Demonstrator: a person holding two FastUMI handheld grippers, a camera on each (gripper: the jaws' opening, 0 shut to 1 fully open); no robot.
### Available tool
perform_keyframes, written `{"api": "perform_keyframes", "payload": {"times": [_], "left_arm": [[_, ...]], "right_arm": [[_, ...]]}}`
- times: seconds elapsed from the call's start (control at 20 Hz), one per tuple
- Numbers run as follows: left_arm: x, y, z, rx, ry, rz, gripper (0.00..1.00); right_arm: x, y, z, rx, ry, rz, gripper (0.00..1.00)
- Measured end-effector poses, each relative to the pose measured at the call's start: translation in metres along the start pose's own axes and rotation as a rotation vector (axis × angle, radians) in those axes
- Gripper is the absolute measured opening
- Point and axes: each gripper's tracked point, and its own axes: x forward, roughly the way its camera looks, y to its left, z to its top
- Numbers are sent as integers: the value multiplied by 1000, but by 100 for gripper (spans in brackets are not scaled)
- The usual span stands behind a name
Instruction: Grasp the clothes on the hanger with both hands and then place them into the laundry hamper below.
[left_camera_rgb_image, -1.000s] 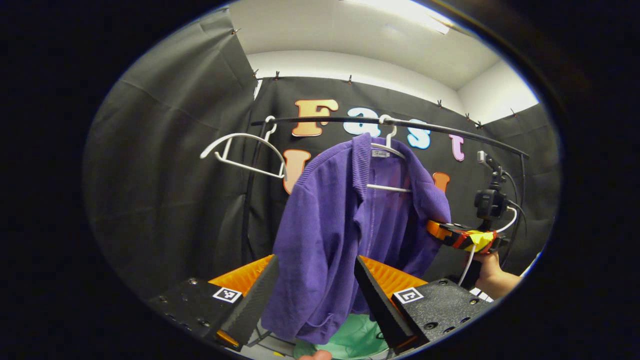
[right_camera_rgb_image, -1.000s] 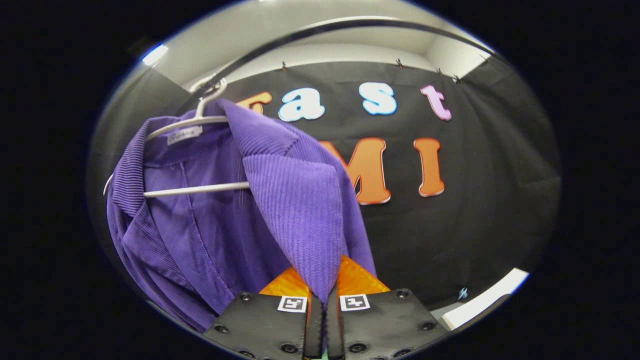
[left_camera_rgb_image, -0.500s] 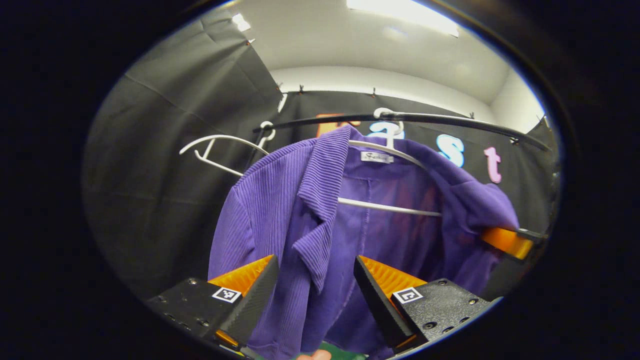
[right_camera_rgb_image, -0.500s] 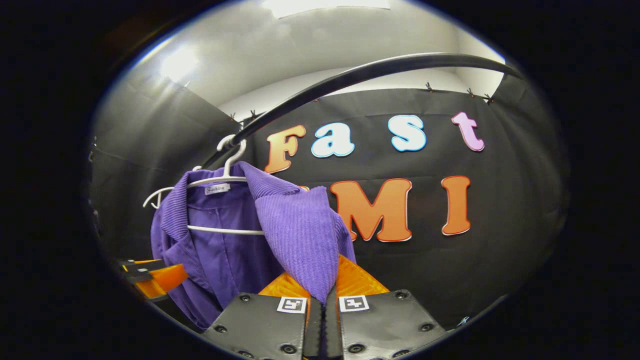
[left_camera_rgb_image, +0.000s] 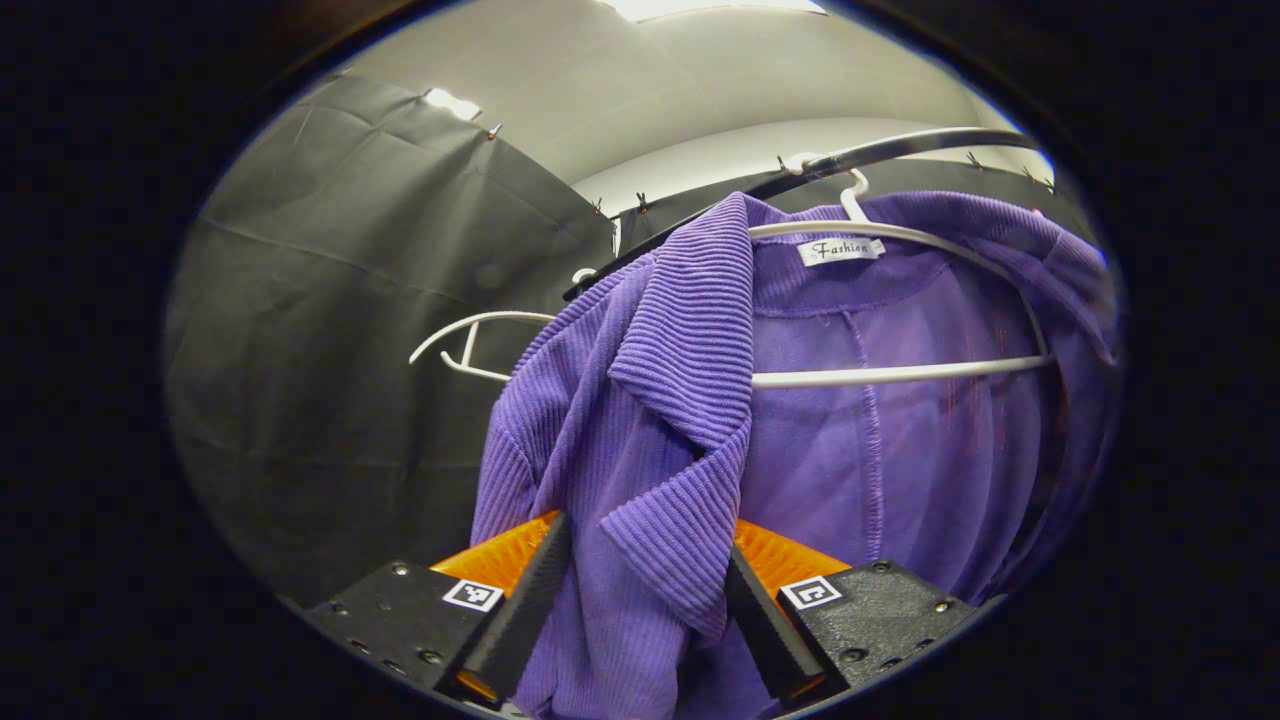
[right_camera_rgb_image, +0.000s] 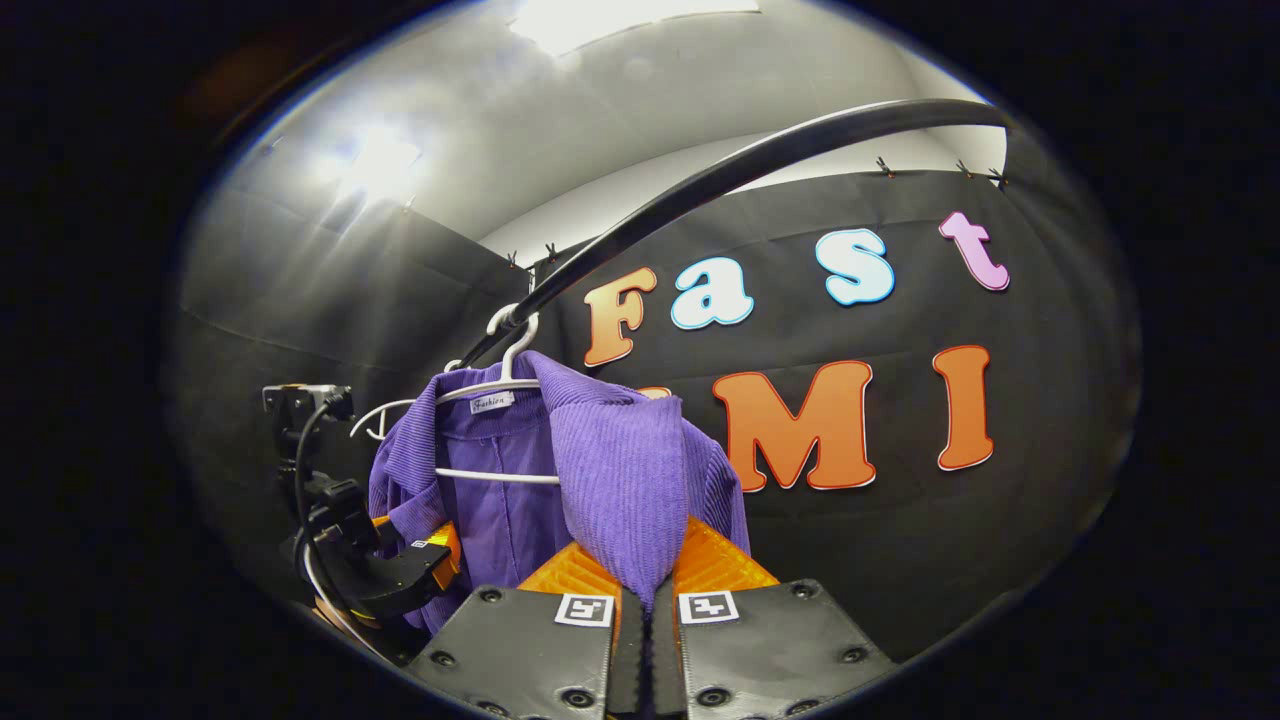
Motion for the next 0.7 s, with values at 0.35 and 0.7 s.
{"api": "perform_keyframes", "payload": {"times": [0.35, 0.7], "left_arm": [[-27, 64, 54, 37, -10, -6, 13], [-4, 126, 159, 64, -139, 39, 13]], "right_arm": [[7, -36, 8, -54, -51, -154, 11], [17, -53, 24, -88, -90, -234, 11]]}}
